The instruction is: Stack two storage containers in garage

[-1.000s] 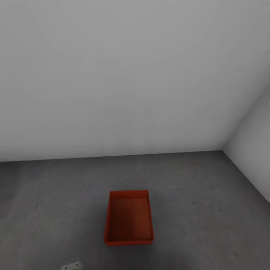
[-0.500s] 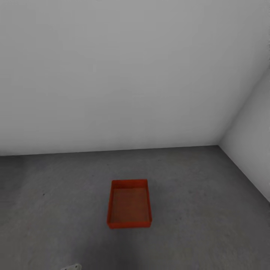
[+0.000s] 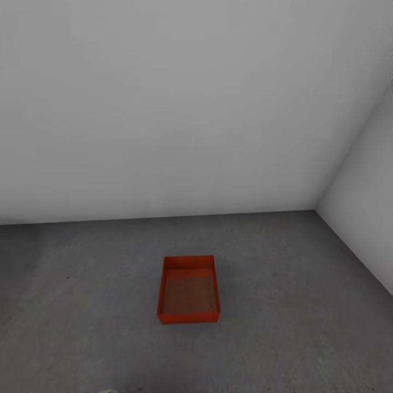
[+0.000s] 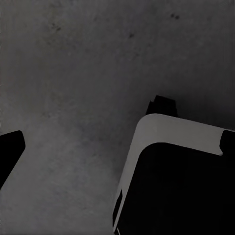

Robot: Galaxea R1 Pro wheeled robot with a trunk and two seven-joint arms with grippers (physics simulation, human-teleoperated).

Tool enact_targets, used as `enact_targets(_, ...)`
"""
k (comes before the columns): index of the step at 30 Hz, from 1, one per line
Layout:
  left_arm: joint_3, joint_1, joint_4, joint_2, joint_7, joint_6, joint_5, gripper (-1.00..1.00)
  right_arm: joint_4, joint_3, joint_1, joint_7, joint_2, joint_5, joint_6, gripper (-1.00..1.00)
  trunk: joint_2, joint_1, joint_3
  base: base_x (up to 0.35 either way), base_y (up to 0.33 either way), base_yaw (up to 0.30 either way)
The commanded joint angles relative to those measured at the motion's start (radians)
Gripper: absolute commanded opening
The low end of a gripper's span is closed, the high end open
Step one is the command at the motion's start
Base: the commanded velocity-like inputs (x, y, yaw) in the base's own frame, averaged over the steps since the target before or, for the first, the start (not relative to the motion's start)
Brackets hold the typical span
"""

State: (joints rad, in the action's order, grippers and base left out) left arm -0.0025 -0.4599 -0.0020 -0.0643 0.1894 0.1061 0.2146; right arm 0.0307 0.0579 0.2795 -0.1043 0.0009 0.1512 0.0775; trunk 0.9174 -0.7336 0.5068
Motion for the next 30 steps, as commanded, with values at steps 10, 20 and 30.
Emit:
enact_targets(10, -0.001, 0.000, -0.001, 0.001, 0.002, 0.003, 0.005, 1.00, 0.004, 0.006, 0.001, -0.004, 0.000, 0.010, 0.005, 1.00, 0.001, 0.000, -0.015, -0.004, 0.000, 0.000)
enact_targets(20, -0.001, 0.000, -0.001, 0.001, 0.002, 0.003, 0.004, 1.00, 0.004, 0.006, 0.001, -0.003, -0.001, 0.010, 0.005, 1.00, 0.001, 0.000, -0.031, 0.000, 0.000, 0.000)
enact_targets(30, -0.001, 0.000, -0.001, 0.001, 0.002, 0.003, 0.005, 1.00, 0.004, 0.006, 0.001, -0.003, -0.002, 0.010, 0.005, 1.00, 0.001, 0.000, -0.048, 0.000, 0.000, 0.000)
